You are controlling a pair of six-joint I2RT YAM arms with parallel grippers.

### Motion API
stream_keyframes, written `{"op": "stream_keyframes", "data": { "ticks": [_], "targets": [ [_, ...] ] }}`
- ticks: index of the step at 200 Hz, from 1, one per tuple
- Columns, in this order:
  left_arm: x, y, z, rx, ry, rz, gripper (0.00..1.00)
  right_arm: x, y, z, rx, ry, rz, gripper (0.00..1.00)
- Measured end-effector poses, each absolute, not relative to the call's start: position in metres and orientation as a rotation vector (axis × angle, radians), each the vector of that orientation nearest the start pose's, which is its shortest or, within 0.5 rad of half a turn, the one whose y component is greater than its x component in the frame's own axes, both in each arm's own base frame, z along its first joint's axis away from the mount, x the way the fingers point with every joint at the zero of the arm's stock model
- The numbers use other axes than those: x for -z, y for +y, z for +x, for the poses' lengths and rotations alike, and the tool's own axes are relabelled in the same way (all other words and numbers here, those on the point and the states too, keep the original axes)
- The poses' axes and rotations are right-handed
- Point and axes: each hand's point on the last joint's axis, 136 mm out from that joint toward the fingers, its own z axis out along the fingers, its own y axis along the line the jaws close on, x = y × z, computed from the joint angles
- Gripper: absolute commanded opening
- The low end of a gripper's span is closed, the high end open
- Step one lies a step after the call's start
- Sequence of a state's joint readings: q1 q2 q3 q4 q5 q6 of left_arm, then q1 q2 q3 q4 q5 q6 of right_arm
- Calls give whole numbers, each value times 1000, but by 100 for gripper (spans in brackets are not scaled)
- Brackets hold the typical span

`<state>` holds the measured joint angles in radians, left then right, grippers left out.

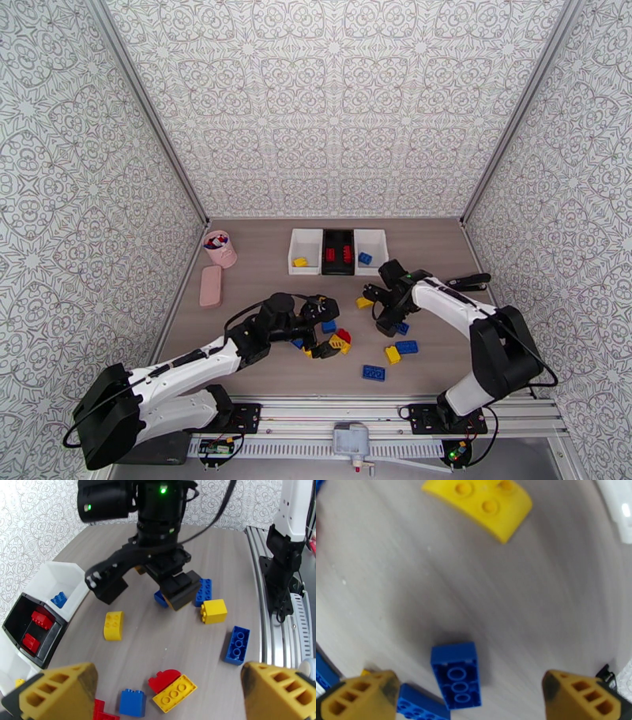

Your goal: Sort the legos into containers by color

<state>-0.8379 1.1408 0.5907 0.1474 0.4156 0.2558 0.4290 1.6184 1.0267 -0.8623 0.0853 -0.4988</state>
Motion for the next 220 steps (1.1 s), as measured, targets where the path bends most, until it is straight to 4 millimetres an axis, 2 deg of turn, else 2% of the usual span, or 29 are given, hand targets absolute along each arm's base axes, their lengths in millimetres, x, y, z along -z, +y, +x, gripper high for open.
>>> {"op": "stream_keyframes", "data": {
  "ticks": [71,137,151,193,220],
  "targets": [
    [-183,-317,190,785,1565,1295,100,-27,109,269,117,2785,-1416,77],
    [-179,-316,190,787,1575,1295,100,-23,109,270,79,2815,-1398,31],
    [-180,-317,190,789,1569,1291,100,-24,109,270,72,2815,-1396,28],
    [-178,-316,191,801,1580,1268,100,-26,113,270,40,2805,-1396,27],
    [-175,-312,191,802,1593,1247,100,-42,123,275,-22,2742,-1366,27]
  ]
}}
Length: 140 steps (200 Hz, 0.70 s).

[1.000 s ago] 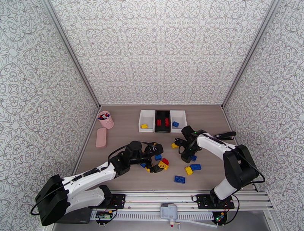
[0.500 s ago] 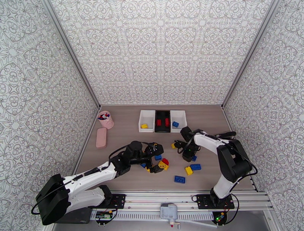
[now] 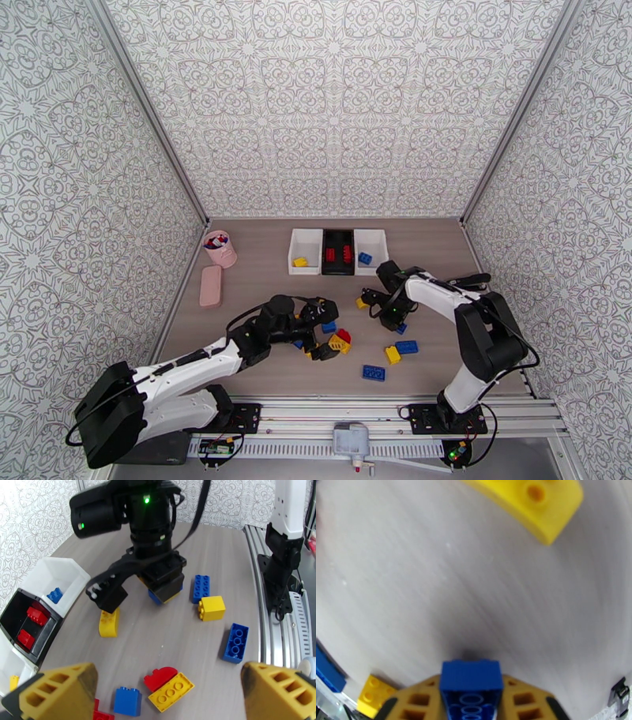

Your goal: Sort the legos into containers by color

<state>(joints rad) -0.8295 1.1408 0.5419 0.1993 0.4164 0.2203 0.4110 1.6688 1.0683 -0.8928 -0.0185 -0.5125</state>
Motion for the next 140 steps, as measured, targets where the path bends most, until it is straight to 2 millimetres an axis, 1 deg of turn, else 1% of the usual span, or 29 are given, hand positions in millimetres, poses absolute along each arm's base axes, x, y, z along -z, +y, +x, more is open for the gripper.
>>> {"op": "stream_keyframes", "data": {
  "ticks": [13,30,47,69,88,105,121,132,140],
  "targets": [
    [-175,-309,194,789,1600,1224,100,-56,130,279,-58,2684,-1337,27],
    [-175,-306,199,761,1610,1189,100,-80,142,290,-100,2580,-1271,28],
    [-175,-302,207,720,1626,1143,100,-110,154,307,-130,2451,-1174,27],
    [-181,-298,220,676,1638,1054,100,-151,167,334,-160,2274,-996,27],
    [-188,-296,230,668,1641,969,100,-178,176,355,-196,2144,-849,27],
    [-191,-298,238,673,1642,911,100,-195,181,375,-232,2063,-729,28],
    [-188,-299,243,673,1656,879,100,-208,184,395,-253,2001,-629,27],
    [-185,-300,246,671,1668,864,100,-209,184,408,-253,1983,-572,26],
    [-182,-301,248,670,1677,859,100,-205,184,419,-247,1985,-539,26]
  ]
}}
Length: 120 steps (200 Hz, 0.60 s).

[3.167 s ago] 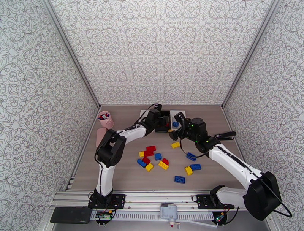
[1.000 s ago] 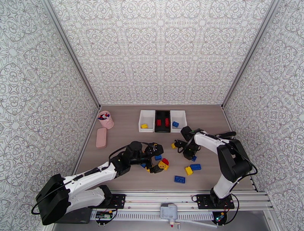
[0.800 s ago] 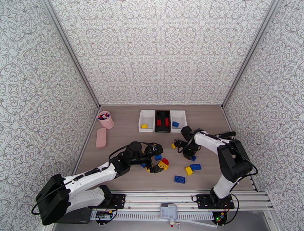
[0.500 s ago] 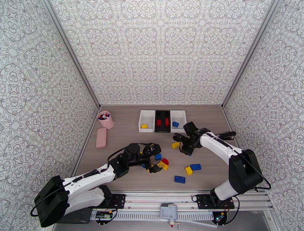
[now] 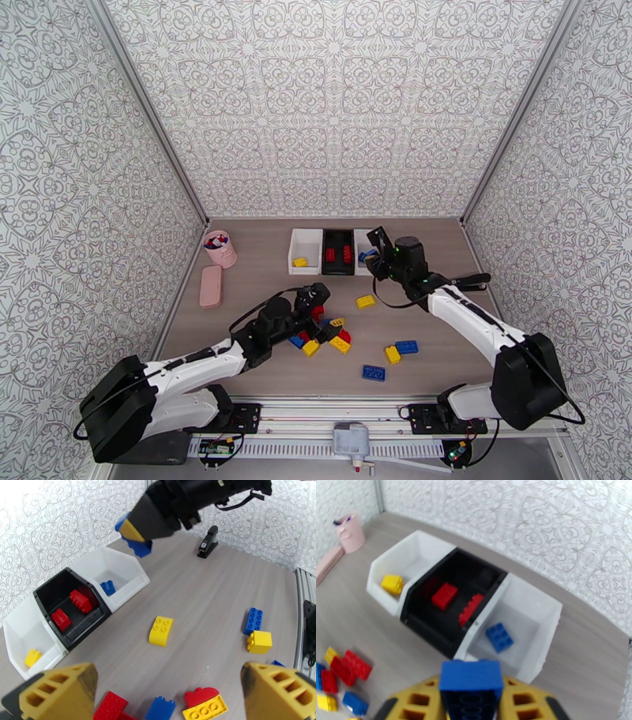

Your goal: Sort the legos into containers by color

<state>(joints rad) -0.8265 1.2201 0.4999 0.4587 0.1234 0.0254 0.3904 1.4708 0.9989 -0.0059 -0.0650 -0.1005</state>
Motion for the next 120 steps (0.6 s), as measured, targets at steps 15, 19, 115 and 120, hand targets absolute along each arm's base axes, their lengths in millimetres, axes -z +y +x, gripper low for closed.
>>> {"op": "stream_keyframes", "data": {
  "ticks": [15,19,115,120],
  "targets": [
    [-176,-302,251,659,1692,856,100,-195,186,440,-235,2000,-495,26],
    [-175,-302,252,657,1694,852,100,-192,187,446,-231,2002,-487,26],
    [-172,-302,258,636,1702,838,100,-129,177,542,-149,2094,-232,24],
    [-172,-302,258,634,1703,838,100,-127,175,544,-148,2098,-225,24]
  ]
}}
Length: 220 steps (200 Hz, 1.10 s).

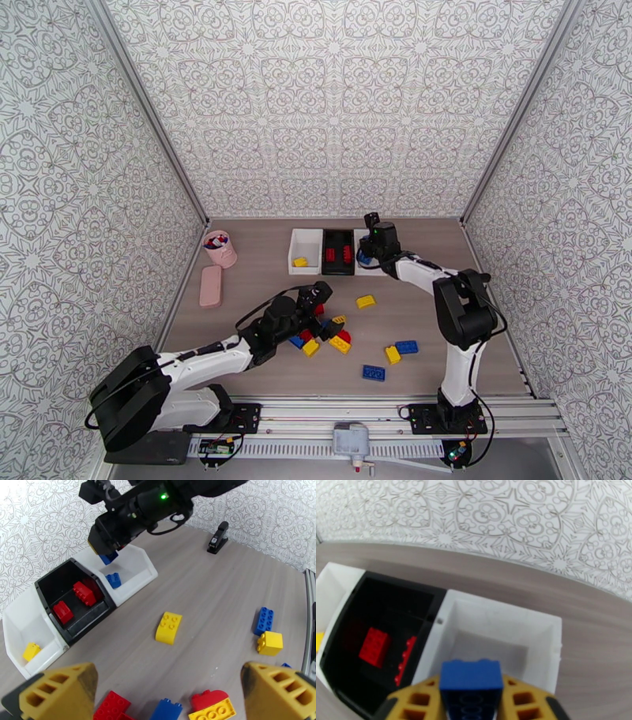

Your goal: Sort the legos into containers by color

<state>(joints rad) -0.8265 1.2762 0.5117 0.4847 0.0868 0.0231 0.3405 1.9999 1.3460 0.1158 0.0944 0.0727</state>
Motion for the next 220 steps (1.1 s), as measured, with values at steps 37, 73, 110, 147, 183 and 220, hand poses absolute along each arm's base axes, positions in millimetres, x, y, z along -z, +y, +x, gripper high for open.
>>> {"op": "stream_keyframes", "data": {
  "ticks": [37,73,110,147,183,220],
  "targets": [
    [-172,-302,260,626,1704,835,100,-110,172,550,-141,2127,-208,28],
    [-177,-301,259,628,1693,831,100,-118,174,549,-152,2109,-224,47],
    [-192,-293,258,624,1670,812,100,-153,173,532,-164,2048,-279,67],
    [-206,-284,255,610,1652,786,100,-199,175,505,-199,1951,-369,88],
    [-200,-271,257,563,1699,768,100,-224,180,472,-258,1885,-464,94],
    [-177,-249,270,445,1853,701,100,-240,188,431,-321,1834,-626,96]
  ]
}}
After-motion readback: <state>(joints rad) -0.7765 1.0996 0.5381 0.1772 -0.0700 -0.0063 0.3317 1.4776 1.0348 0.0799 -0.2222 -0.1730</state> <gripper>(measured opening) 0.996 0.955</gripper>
